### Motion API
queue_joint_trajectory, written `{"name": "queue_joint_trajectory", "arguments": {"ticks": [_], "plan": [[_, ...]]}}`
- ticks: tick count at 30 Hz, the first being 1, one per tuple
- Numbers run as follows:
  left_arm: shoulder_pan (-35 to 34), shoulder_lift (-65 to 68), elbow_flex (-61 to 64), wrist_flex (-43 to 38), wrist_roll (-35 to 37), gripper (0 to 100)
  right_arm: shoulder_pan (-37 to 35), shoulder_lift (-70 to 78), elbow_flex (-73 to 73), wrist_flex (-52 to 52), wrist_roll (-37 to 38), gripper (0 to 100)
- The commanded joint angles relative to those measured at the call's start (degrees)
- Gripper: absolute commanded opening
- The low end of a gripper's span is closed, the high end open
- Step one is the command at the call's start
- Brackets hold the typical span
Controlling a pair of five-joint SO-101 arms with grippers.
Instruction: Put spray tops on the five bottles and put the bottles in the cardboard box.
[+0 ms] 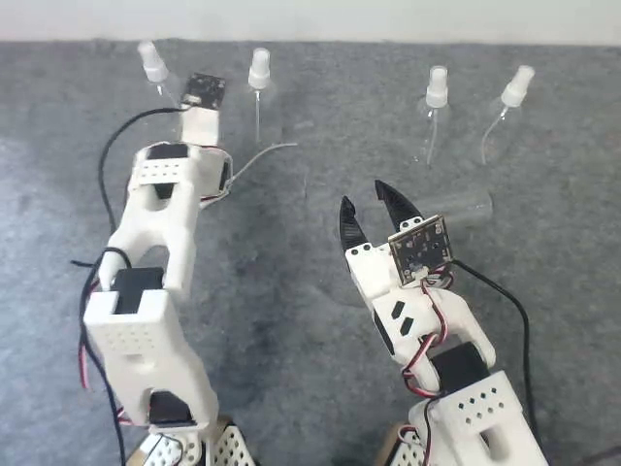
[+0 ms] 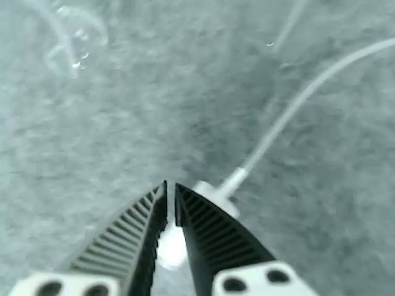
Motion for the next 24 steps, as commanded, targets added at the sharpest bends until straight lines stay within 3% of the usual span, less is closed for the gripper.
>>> {"name": "queue_joint_trajectory", "arguments": {"ticks": [1, 24], "plan": [[1.93, -0.88, -2.42, 3.08, -0.62, 1, 0.92, -1.01, -0.79, -1.19, 0.62, 14.5], [4.31, -1.32, -2.33, 21.27, -0.26, 1, 0.92, -1.19, -0.79, -1.19, 0.62, 14.5]]}}
